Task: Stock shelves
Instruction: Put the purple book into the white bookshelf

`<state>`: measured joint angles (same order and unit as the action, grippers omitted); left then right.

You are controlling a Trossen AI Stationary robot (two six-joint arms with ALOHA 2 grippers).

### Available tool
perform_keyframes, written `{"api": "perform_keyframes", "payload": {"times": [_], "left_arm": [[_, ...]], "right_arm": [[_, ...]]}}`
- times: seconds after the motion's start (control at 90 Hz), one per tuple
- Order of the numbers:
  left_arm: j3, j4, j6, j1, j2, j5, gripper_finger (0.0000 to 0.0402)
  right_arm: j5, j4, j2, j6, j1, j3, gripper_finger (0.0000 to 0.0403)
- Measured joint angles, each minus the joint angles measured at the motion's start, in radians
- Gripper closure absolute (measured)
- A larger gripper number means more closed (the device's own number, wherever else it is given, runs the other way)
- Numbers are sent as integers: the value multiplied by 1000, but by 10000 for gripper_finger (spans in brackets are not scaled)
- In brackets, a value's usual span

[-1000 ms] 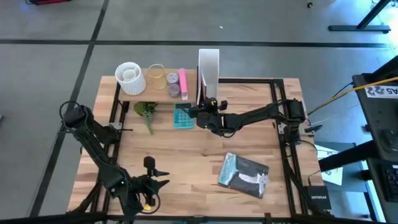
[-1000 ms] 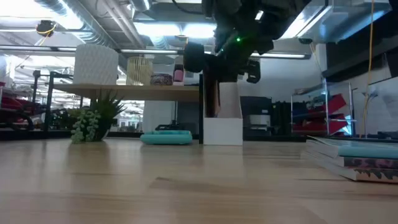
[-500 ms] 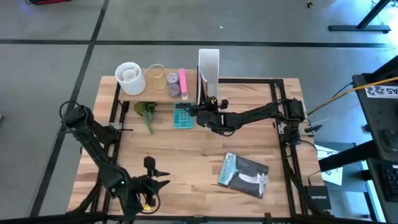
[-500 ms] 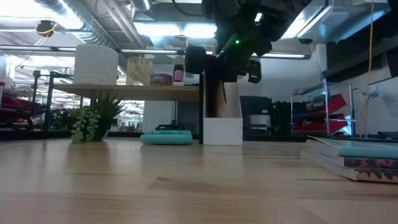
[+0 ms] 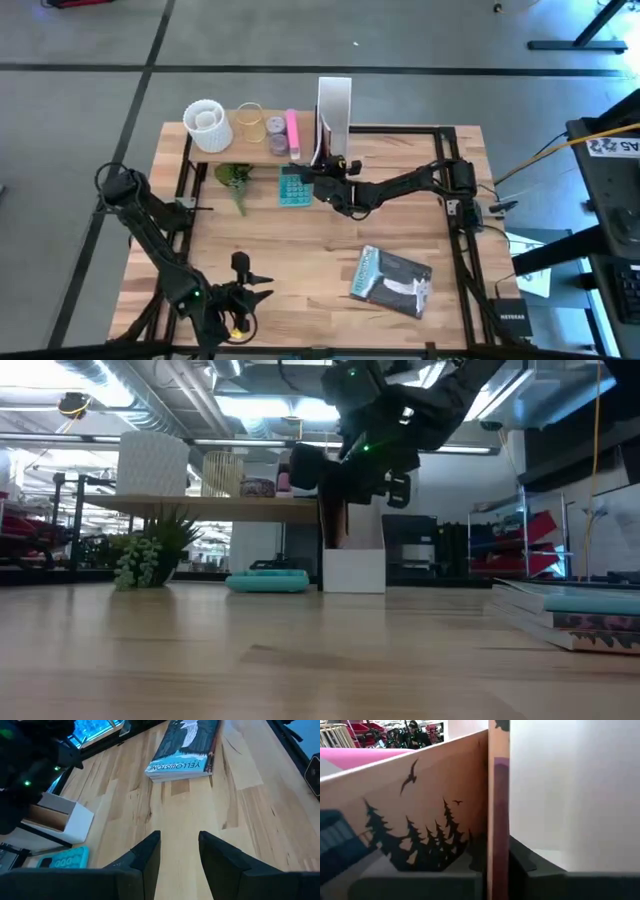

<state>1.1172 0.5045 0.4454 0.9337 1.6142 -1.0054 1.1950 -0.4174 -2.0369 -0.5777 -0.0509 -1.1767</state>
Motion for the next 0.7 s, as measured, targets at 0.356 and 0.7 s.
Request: {"api": "perform_keyframes", "payload": {"times": [0.356,0.7], "left_arm": [[0,-1,-7,0,0,0,284],[0,-28,-36,-2,0,0,284]], "right_arm": [[42,-80,-9,195,9,3,388],[17,-197,-14,404,-2,5,393]]}}
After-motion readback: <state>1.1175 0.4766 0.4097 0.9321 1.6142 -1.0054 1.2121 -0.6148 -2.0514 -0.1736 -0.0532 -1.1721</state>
